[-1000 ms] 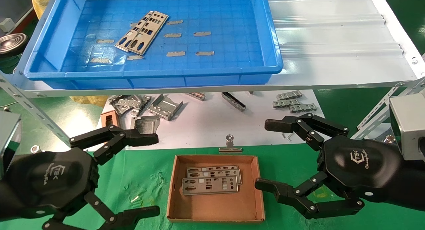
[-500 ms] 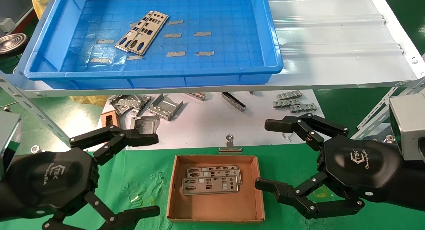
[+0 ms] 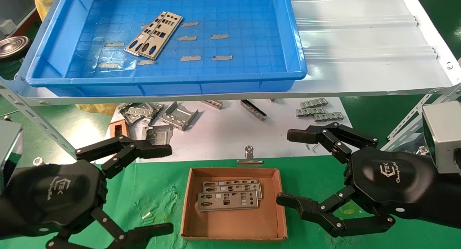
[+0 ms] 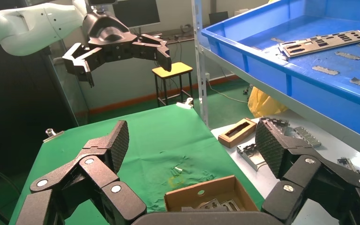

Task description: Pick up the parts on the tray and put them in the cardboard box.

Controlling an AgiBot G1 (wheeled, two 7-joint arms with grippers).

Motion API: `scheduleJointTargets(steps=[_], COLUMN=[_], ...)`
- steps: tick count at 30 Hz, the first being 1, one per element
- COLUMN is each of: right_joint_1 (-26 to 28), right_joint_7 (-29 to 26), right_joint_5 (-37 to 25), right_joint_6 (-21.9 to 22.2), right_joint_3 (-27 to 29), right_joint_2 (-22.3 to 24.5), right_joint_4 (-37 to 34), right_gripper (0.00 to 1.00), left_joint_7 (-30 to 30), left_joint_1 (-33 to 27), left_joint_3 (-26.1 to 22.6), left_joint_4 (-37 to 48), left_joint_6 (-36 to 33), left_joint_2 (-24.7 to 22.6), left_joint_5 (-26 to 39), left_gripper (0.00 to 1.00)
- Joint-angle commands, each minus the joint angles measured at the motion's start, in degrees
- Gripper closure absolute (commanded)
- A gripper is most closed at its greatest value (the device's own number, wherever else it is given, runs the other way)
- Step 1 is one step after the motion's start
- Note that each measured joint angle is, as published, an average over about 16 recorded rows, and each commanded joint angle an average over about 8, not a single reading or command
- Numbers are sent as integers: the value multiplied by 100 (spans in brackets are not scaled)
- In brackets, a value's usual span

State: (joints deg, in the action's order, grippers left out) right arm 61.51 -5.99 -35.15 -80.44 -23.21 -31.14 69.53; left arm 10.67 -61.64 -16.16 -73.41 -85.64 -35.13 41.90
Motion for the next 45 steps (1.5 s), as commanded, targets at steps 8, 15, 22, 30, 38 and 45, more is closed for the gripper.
scheduleJointTargets(steps=[8, 15, 22, 30, 38, 45], right_joint_1=[0, 0, 0, 0, 0, 0], right_joint_7=[0, 0, 0, 0, 0, 0], right_joint_5=[0, 0, 0, 0, 0, 0], right_joint_6=[0, 0, 0, 0, 0, 0], right_joint_3=[0, 0, 0, 0, 0, 0], right_joint_2=[0, 0, 0, 0, 0, 0], right_joint_4=[0, 0, 0, 0, 0, 0], right_gripper=[0, 0, 0, 0, 0, 0], left_joint_7=[0, 0, 0, 0, 0, 0], left_joint_1=[0, 0, 0, 0, 0, 0], left_joint_3=[0, 0, 0, 0, 0, 0], left_joint_4=[0, 0, 0, 0, 0, 0], left_joint_6=[0, 0, 0, 0, 0, 0], left_joint_2=[0, 0, 0, 0, 0, 0], left_joint_5=[0, 0, 0, 0, 0, 0], left_gripper=[0, 0, 0, 0, 0, 0])
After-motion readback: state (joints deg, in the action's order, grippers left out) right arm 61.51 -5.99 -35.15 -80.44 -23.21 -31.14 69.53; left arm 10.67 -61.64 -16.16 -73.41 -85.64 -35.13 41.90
